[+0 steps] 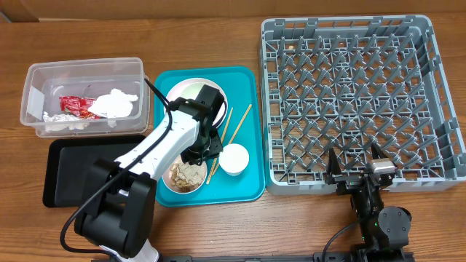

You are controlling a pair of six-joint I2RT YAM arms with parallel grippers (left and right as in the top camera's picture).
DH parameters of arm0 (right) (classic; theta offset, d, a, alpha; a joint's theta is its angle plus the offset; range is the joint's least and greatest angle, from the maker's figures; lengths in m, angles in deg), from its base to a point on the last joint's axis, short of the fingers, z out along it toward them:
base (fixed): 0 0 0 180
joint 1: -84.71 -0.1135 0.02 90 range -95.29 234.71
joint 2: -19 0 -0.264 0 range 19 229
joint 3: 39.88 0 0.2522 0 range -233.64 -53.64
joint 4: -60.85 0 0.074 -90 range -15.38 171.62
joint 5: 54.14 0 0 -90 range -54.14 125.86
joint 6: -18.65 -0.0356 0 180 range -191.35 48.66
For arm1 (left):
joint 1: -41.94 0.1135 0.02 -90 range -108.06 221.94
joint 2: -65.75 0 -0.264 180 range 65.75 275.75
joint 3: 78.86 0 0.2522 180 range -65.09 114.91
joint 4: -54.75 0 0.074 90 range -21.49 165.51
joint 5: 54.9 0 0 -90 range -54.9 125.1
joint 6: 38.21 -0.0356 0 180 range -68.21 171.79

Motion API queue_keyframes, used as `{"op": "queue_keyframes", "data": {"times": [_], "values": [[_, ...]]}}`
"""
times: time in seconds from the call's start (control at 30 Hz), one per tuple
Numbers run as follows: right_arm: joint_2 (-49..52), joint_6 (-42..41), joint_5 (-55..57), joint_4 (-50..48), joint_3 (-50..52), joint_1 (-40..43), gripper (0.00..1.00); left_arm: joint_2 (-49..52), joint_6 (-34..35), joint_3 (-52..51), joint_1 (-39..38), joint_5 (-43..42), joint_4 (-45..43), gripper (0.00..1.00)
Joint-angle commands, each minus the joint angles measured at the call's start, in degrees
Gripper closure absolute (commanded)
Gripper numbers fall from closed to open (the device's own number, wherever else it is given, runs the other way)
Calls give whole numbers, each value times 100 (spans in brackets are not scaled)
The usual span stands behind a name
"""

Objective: Sort waste into correct bins and load items into the dishwasher
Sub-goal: 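Lower the left gripper onto the bowl rim and pinch it, then lift the bowl by its rim with the left gripper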

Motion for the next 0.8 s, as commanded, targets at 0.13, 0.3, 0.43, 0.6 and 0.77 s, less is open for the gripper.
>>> {"op": "queue_keyframes", "data": {"times": [0.13, 0.3, 0.43, 0.6, 0.77], "values": [[-57, 7, -15, -33, 61, 22, 0, 94, 101, -133, -37, 94, -46, 73], [-57, 7, -15, -33, 61, 22, 0, 94, 101, -140, -39, 96, -44, 74], [-57, 7, -13, -33, 61, 22, 0, 94, 136, -179, -39, 96, -61, 73], [-57, 7, -15, -33, 61, 22, 0, 94, 166, -199, -37, 98, -83, 73], [-57, 7, -13, -33, 61, 22, 0, 94, 166, -203, -37, 98, -85, 74]]}}
